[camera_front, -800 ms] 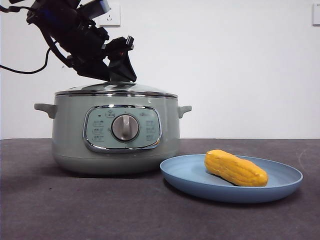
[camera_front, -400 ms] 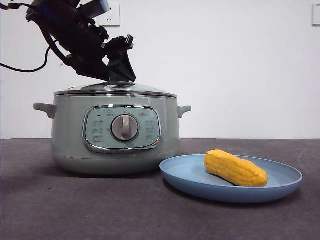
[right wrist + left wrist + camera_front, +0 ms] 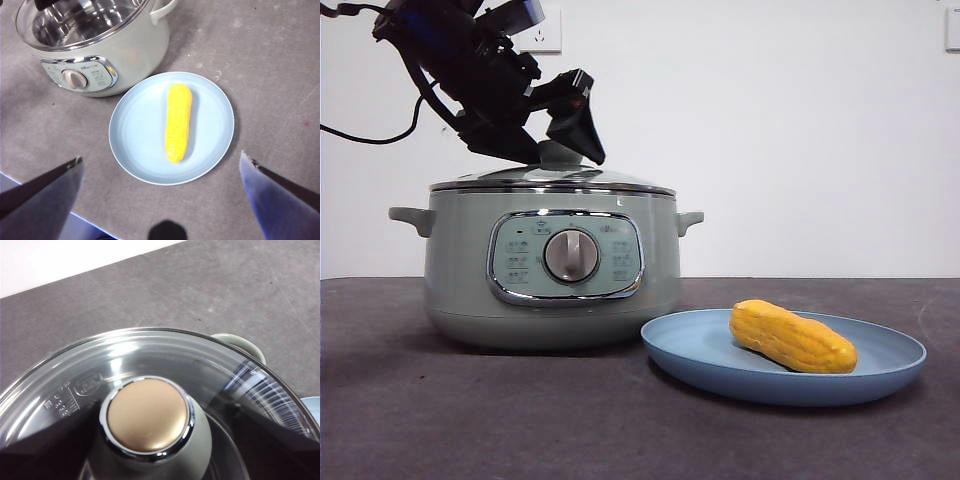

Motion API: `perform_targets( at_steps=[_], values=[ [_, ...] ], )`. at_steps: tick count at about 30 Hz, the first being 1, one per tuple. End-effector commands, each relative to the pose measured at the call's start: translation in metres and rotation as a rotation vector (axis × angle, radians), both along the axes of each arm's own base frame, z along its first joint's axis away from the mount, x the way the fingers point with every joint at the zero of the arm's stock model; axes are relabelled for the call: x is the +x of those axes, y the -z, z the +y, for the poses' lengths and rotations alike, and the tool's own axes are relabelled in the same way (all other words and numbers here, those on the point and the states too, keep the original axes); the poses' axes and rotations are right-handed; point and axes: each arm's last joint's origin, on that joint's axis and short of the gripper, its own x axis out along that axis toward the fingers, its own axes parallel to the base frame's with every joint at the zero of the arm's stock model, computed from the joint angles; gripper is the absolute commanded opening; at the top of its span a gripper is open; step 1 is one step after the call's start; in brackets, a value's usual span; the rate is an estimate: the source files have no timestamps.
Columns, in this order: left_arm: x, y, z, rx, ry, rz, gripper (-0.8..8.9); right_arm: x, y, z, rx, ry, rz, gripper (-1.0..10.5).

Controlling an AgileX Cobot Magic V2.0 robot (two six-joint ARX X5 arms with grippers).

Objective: Take the corn out from the steamer,put the corn on the plate,close the lid

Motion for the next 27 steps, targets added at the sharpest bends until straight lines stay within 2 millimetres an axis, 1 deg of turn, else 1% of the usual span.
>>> perform_targets(
  at_steps=[1,7,11,15,20,27],
  values=[
    [-0.002,0.011,0.001,0.020,0.000,0.046,5.03,0.000,0.001,0.000,0.003,0.002,0.006,6.0],
    [-0.007,0.000,0.004,0.008,-0.003,0.020,5.03,-0.001,0.002,0.000,0.000,0.002,0.013,6.0],
    [-0.014,-0.015,0.007,-0.006,-0.004,-0.013,5.03,-0.001,0.002,0.000,0.000,0.002,0.013,6.0],
    [-0.027,-0.034,0.013,-0.021,-0.004,-0.046,5.03,-0.001,0.002,0.000,-0.001,0.001,0.012,6.0],
    [-0.057,-0.060,0.026,-0.018,0.000,-0.035,5.02,-0.001,0.002,0.000,-0.004,-0.002,0.010,6.0],
    [-0.116,-0.084,0.051,0.024,0.000,0.081,5.02,-0.001,0.002,0.000,-0.023,-0.020,-0.001,6.0]
  ],
)
